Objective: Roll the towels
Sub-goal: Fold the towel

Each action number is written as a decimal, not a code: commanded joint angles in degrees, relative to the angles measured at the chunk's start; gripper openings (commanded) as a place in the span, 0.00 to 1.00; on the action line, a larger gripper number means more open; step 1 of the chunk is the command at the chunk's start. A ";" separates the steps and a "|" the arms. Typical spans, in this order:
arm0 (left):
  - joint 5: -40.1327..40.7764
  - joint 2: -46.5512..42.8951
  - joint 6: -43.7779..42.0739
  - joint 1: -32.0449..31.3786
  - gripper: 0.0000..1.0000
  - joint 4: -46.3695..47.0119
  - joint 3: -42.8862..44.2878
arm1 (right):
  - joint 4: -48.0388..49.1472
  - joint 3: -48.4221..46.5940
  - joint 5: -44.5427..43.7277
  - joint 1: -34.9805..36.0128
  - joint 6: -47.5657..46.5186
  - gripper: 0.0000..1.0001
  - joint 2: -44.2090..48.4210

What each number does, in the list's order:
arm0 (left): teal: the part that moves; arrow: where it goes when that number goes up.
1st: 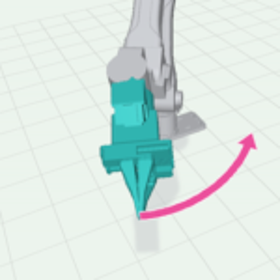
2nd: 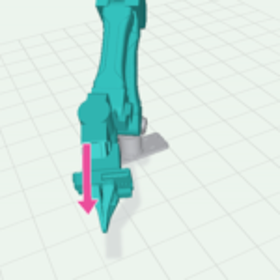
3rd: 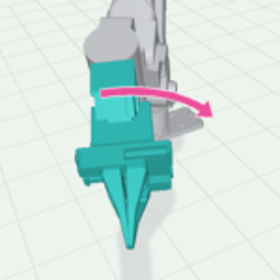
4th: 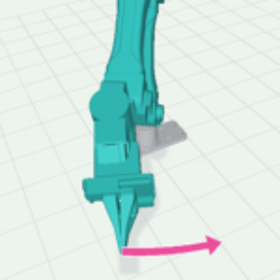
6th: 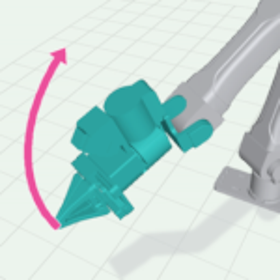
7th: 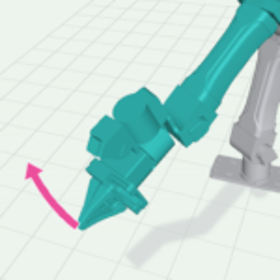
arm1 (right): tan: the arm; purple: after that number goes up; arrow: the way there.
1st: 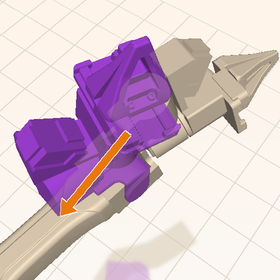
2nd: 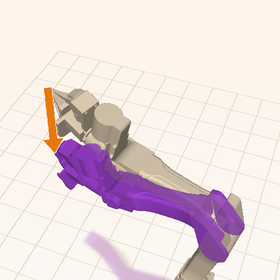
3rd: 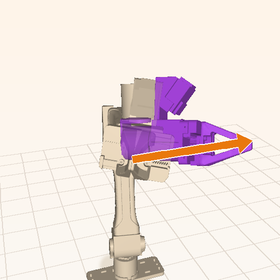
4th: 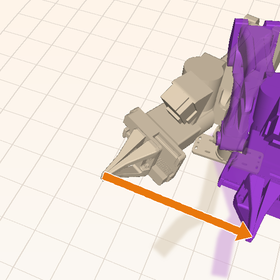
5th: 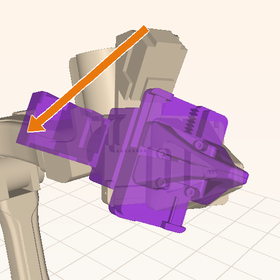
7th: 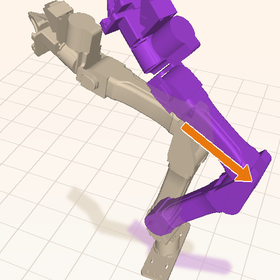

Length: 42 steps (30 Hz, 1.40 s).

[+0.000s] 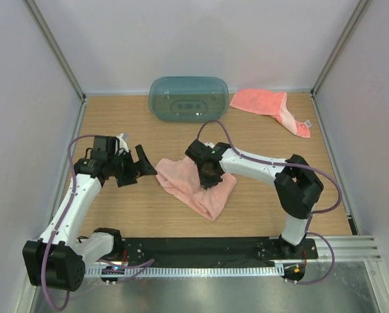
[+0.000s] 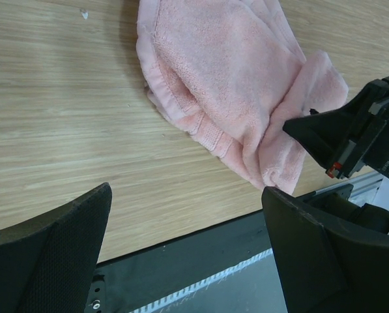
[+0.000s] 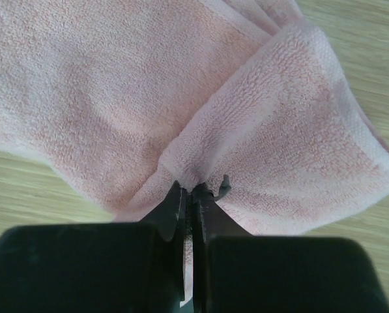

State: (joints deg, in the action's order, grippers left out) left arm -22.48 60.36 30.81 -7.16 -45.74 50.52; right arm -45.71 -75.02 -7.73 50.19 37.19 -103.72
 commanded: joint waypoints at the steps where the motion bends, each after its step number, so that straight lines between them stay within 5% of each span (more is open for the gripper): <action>1: 0.24 -0.42 -1.19 -0.22 0.97 0.82 -0.07 | -3.85 -1.01 -5.80 0.34 1.12 0.01 7.88; 11: 0.94 -0.77 -1.01 -0.31 0.97 1.26 -0.60 | -12.46 26.28 -9.85 0.26 14.55 0.02 42.15; 12: 0.86 -0.77 -0.93 -0.23 0.97 1.44 -0.60 | -12.73 28.68 -9.24 0.34 15.88 0.13 44.37; 13: 0.95 -0.59 -0.92 -0.31 0.97 1.44 -0.69 | -13.17 30.88 -7.84 0.26 17.29 0.44 46.83; 14: 0.95 -0.59 -0.92 -0.31 0.97 1.44 -0.69 | -13.61 34.73 -7.13 0.34 18.61 0.63 48.86; 16: 0.95 -0.33 -0.92 -0.40 0.97 1.44 -0.86 | -14.66 37.74 -5.90 0.26 21.69 0.87 54.84; 17: 1.12 -0.33 -0.84 -0.57 0.97 1.53 -1.04 | -16.15 39.24 -6.07 0.34 22.48 0.90 56.51; 24: 7.79 1.78 -0.40 -7.33 0.96 1.35 0.10 | -15.12 34.43 -9.41 0.34 21.44 0.94 60.76; 32: 13.33 12.67 3.55 -9.54 0.90 3.81 3.44 | -1.06 20.04 -9.41 0.34 9.75 0.88 33.46; 42: 12.02 25.24 8.57 -12.79 0.84 12.59 8.27 | 1.51 20.79 -1.24 5.78 6.14 0.86 25.15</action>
State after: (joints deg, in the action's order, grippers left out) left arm -10.63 84.42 37.54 -18.90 -37.93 55.90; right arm -44.80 -54.96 -10.83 53.10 45.54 -78.52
